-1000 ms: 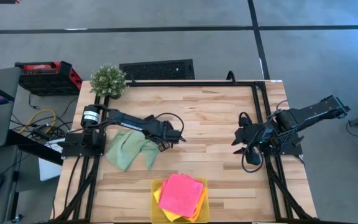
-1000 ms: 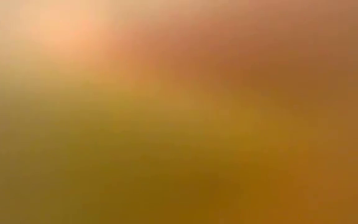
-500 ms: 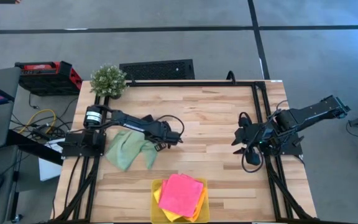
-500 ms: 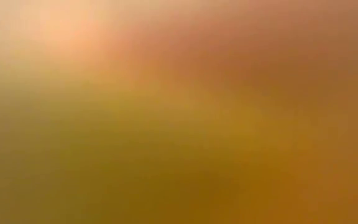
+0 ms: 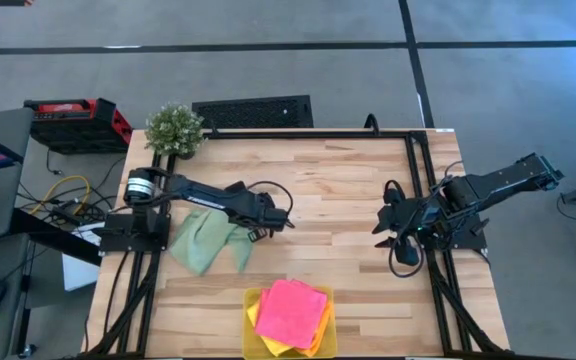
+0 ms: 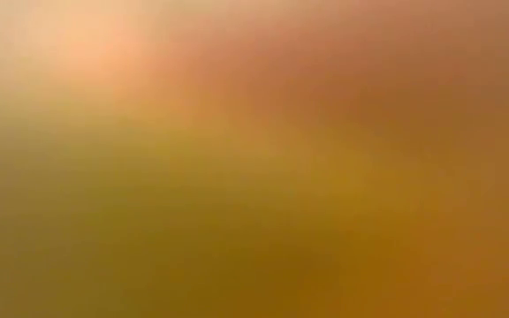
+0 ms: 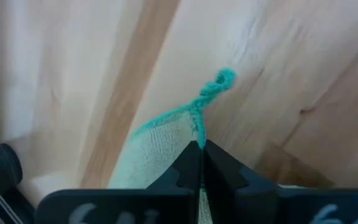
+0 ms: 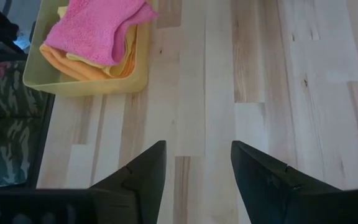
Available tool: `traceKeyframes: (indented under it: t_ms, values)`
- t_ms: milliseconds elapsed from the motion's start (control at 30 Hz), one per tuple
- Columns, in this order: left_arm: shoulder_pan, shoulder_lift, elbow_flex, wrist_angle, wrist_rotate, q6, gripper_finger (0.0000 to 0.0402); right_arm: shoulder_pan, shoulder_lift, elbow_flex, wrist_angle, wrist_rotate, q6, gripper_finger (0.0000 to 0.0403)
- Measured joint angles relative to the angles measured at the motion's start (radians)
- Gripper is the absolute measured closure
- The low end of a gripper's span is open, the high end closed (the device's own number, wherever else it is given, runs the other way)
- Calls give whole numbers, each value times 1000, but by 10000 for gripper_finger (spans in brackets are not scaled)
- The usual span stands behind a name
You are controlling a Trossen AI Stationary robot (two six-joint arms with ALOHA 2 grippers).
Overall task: Fold microfiber towels
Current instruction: Fold the green microfiber cloth
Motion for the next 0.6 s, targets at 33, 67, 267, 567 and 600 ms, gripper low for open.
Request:
traceKeyframes:
  t_ms: [33, 67, 267, 567, 600]
  values:
    - [0, -18, 0, 0, -1, 0, 400, 0, 0, 0, 0, 0, 0, 198]
    - [0, -35, 0, 0, -2, 0, 400, 0, 0, 0, 0, 2, 0, 198]
    - [0, -150, 0, 0, -4, 14, 401, 0, 0, 0, -4, 5, -50, 198]
    - [-1, -272, 124, 6, -4, 248, 401, 0, 14, 0, 52, 169, -165, 198]
    - [0, -273, 149, -3, 16, 317, 401, 0, 19, 0, 66, 206, -190, 198]
